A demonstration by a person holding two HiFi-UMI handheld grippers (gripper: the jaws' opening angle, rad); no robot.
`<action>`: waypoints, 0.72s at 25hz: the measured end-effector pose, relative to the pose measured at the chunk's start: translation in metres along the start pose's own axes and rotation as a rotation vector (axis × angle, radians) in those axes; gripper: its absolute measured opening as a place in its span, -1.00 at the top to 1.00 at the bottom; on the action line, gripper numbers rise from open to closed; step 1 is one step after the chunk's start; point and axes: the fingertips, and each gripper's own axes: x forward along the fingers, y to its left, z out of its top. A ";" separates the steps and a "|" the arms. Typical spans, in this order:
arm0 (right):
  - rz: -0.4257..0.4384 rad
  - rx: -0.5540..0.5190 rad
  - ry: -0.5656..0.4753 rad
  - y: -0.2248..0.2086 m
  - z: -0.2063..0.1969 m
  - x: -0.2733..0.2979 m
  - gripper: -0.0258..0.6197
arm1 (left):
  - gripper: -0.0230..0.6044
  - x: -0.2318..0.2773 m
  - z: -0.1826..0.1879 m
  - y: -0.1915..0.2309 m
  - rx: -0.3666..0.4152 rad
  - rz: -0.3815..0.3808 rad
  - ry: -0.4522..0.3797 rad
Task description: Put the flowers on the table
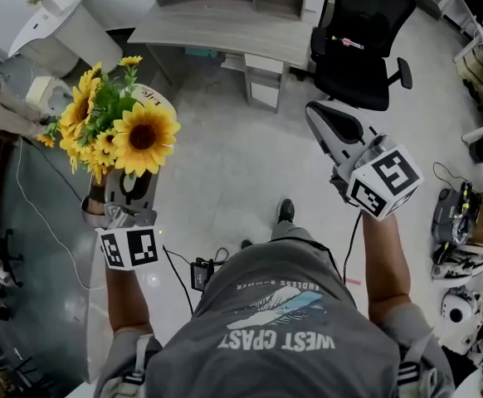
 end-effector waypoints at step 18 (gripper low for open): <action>0.144 -0.017 -0.001 -0.023 -0.001 0.029 0.83 | 0.55 0.003 0.002 0.002 -0.027 0.080 0.121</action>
